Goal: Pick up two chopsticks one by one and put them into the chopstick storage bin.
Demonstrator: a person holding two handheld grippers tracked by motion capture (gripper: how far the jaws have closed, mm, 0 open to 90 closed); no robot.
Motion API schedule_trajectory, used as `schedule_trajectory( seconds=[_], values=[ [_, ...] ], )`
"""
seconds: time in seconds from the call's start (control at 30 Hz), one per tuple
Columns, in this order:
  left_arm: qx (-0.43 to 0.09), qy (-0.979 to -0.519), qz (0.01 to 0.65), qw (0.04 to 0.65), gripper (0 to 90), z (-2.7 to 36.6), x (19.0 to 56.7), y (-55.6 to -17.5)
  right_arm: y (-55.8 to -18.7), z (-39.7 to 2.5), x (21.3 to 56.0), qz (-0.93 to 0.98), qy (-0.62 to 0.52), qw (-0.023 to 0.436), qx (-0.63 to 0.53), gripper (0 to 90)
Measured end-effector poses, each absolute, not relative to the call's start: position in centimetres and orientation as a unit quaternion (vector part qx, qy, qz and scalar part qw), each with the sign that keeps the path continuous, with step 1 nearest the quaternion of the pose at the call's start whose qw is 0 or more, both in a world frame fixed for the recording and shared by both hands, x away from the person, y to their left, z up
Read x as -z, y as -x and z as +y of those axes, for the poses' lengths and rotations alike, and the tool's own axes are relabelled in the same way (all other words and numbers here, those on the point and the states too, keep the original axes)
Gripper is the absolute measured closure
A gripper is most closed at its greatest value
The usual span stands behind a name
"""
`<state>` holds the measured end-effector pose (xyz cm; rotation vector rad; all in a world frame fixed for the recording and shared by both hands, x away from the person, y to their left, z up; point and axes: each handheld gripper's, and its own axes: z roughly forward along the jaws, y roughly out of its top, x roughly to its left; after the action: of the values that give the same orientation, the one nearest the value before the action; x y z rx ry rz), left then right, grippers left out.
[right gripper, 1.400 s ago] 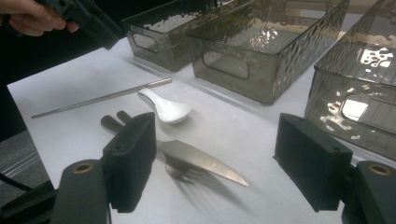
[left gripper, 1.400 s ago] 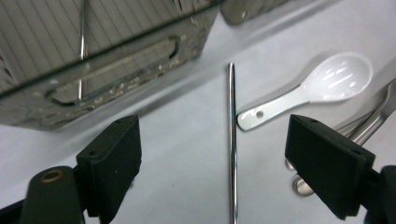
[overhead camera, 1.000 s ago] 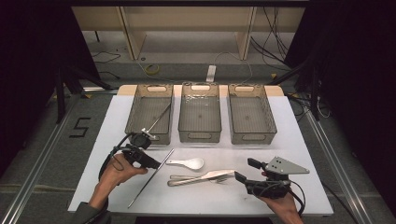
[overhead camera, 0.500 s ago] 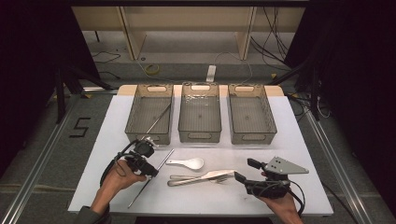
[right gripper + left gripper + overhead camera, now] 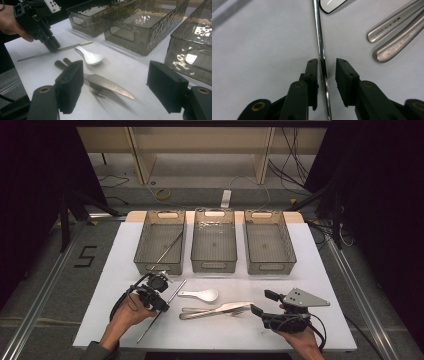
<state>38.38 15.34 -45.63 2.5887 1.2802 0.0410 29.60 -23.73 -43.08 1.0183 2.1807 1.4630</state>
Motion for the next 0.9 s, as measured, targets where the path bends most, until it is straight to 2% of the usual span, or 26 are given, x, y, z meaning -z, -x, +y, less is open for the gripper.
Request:
schedule_trajectory(
  seconds=[0.9],
  values=[
    [-0.027, -0.891, 0.438, 0.116, 83.0, 15.44, 46.17, -38.55, -29.55, -23.7, 43.07, 0.765, -0.357, 0.163, -0.51, 30.3]
  ],
)
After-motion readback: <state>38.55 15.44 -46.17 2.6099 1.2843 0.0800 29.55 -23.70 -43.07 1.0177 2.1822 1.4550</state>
